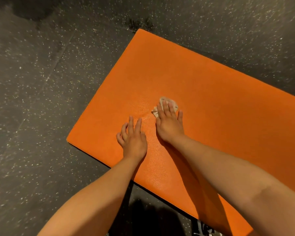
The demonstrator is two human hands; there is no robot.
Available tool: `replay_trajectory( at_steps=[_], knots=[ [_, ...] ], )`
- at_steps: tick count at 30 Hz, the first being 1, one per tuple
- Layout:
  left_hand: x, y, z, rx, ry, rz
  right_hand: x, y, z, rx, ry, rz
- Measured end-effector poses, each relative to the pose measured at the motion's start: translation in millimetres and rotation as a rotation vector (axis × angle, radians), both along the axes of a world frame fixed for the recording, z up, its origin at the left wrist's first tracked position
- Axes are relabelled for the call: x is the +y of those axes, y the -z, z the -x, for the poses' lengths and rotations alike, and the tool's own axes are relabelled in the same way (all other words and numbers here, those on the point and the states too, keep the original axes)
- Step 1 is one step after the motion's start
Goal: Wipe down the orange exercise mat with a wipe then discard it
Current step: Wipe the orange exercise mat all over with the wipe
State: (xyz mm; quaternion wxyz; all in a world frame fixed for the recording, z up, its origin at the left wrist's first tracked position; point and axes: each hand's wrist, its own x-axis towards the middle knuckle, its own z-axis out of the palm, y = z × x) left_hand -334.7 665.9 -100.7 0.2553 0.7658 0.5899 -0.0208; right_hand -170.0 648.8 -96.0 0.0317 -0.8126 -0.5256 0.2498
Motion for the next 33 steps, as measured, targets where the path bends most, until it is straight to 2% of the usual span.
replay_trajectory(
  at_steps=[3,7,10,11,14,16,22,26,28,31,33],
  knots=[
    [0,0,0,-0.031,-0.016,0.0,9,-2,13,0.013,-0.012,-0.033],
    [-1,-1,-3,-0.077,-0.09,0.017,4,0,35,0.1,-0.314,-0.077],
    [-1,-1,-4,-0.082,-0.098,0.015,9,1,15,0.028,-0.428,-0.065],
    [-1,-1,-4,-0.085,-0.092,0.017,12,2,4,-0.006,-0.394,-0.048],
    [-1,-1,-3,-0.102,-0.099,0.01,21,2,-24,0.003,-0.014,-0.009],
    [-1,-1,-3,-0.107,-0.105,0.007,23,0,-20,-0.003,0.036,-0.021],
    [0,-2,-4,-0.14,-0.127,0.016,17,-4,30,0.127,-0.415,-0.06],
    [-1,-4,-3,-0.117,-0.101,0.03,18,-6,16,0.057,-0.491,-0.04],
    [1,-6,-4,-0.082,-0.067,0.042,16,-5,-2,0.0,-0.366,-0.018],
    [-1,-7,-5,0.018,-0.013,0.031,11,-4,-20,-0.012,-0.002,0.02],
    [-1,-9,-9,0.034,-0.025,0.041,6,-6,-13,-0.004,0.035,0.025]
  ],
)
